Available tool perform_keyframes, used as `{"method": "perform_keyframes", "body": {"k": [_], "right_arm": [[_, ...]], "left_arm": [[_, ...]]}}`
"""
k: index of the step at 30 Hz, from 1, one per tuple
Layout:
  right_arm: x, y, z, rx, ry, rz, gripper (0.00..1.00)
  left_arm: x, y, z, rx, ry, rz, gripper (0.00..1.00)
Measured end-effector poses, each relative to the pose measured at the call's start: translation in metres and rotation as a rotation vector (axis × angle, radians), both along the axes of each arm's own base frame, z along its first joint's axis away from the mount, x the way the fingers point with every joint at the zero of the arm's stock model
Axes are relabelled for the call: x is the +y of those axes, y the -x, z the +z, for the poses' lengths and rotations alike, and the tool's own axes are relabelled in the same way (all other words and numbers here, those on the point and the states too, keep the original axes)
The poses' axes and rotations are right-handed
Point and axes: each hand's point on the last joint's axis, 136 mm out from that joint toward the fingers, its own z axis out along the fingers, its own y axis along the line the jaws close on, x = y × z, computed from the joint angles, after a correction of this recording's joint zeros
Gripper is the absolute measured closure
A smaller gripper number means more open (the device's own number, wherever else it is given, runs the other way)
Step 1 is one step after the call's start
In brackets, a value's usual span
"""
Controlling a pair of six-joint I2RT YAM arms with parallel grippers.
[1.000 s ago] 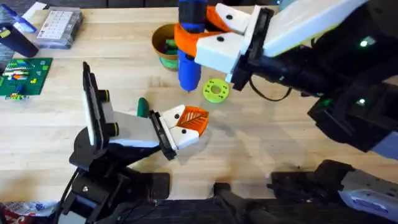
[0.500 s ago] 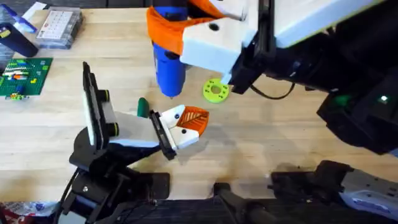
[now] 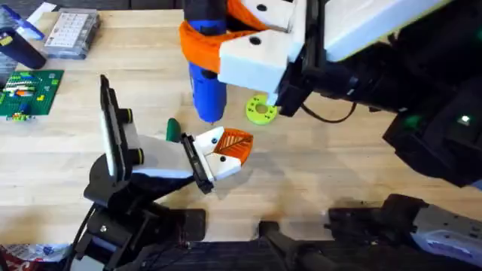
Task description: Pick up the gripper from the table and insert it into the empty holder that is missing its gripper. Then pick up a screw, insert it into the mounting hole, and use the screwdriver to tighten it. Finally, clean up the table by picking up the vegetable and placing it into the bucket.
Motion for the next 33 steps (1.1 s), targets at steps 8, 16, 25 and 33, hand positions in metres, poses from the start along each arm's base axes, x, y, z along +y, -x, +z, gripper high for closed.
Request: {"method": "perform_keyframes", "body": {"k": [8, 16, 25, 33], "right_arm": [[0.001, -0.001, -0.011, 0.035, 0.035, 0.0, 0.91], [0.002, -0.002, -0.014, 0.045, 0.044, 0.001, 0.91], [0.004, 0.001, -0.014, 0.048, 0.043, 0.011, 0.909], [0.012, 0.004, -0.022, 0.062, 0.06, 0.033, 0.91]], "left_arm": [[0.0, 0.0, 0.0, 0.0, 0.0, 0.0, 0.989], [0.0, 0.0, 0.0, 0.0, 0.0, 0.0, 0.989], [0.0, 0.0, 0.0, 0.0, 0.0, 0.0, 0.989], [0.0, 0.0, 0.0, 0.0, 0.0, 0.0, 0.989]]}}
